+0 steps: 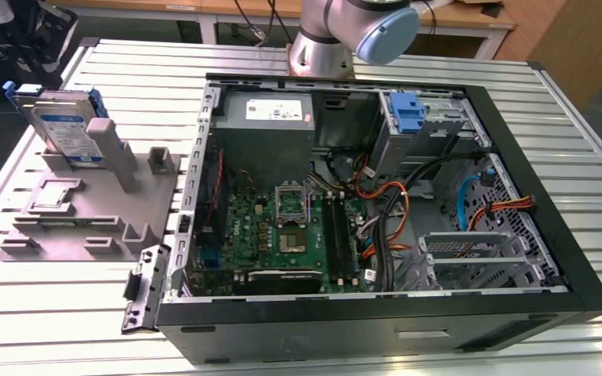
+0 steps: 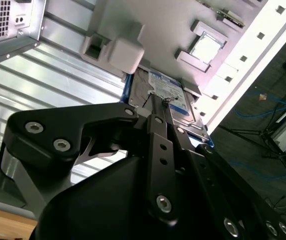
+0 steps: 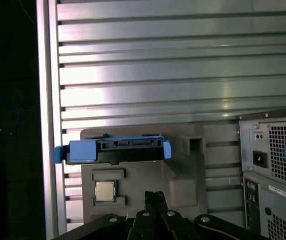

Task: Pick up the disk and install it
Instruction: 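Reach for the disk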

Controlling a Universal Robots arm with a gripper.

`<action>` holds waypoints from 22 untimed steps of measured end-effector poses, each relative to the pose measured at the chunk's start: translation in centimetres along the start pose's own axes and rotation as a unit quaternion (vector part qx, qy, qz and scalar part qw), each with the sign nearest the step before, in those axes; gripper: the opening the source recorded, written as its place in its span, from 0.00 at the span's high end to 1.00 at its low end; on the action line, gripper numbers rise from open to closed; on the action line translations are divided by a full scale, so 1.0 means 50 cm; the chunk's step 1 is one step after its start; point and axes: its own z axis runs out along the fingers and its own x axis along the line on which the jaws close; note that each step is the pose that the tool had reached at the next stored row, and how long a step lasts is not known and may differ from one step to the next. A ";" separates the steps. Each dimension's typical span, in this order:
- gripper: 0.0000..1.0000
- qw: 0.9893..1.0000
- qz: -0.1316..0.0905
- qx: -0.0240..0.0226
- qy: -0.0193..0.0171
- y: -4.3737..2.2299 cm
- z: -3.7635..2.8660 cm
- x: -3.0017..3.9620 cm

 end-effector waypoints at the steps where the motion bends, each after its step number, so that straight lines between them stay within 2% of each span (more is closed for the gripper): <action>1: 0.90 1.000 0.000 0.000 0.000 0.000 0.000 0.002; 7: 0.90 1.000 0.000 0.000 0.000 -0.001 0.002 0.019; 16: 0.90 1.000 0.000 0.000 0.000 -0.001 0.002 0.020; 18: 0.90 1.000 0.000 0.003 0.000 -0.001 0.002 0.020; 22: 0.90 1.000 -0.001 0.003 0.000 0.004 0.002 0.020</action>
